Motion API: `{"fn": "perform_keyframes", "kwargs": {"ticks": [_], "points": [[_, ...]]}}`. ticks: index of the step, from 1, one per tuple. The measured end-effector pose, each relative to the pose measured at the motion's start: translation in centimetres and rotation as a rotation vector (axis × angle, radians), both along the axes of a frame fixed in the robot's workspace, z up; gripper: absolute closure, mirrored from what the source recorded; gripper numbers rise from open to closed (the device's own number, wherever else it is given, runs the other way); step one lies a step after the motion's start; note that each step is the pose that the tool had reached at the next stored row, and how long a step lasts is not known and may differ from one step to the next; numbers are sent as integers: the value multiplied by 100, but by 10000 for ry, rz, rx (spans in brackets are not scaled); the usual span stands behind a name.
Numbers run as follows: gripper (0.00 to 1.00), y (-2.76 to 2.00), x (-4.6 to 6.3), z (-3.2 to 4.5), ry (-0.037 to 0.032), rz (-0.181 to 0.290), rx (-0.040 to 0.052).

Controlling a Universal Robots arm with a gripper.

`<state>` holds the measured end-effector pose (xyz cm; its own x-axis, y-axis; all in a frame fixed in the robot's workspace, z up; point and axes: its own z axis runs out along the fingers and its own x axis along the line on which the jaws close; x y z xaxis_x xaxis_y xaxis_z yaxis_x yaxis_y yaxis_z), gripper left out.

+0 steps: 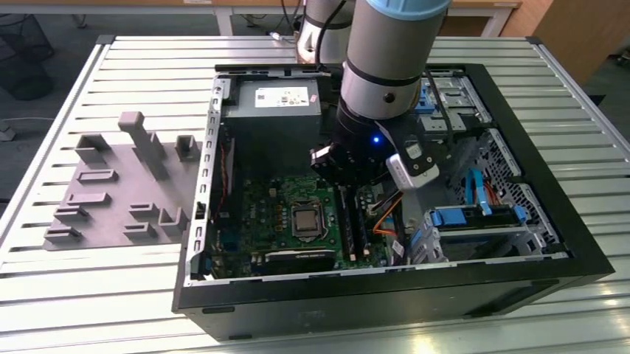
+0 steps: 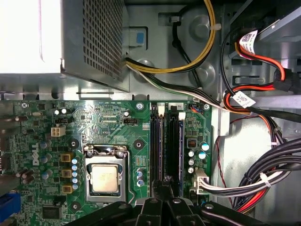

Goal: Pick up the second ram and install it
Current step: 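Insert the second ram into the second slot, then press down the second ram until it locks into place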

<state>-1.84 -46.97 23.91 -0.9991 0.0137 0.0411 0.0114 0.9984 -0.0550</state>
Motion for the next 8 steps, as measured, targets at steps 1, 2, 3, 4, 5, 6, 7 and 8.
{"fn": "perform_keyframes", "kwargs": {"ticks": [1, 2, 3, 4, 5, 6, 7, 8], "points": [[89, 0, 0, 0, 0, 0, 0], [89, 0, 0, 0, 0, 0, 0], [89, 0, 0, 0, 0, 0, 0], [89, 0, 0, 0, 0, 0, 0], [89, 0, 0, 0, 1, 0, 0], [89, 0, 0, -1, 1, 0, -1], [89, 0, 0, -6, 0, 0, 1], [89, 0, 0, -19, 1, 0, 0]]}}
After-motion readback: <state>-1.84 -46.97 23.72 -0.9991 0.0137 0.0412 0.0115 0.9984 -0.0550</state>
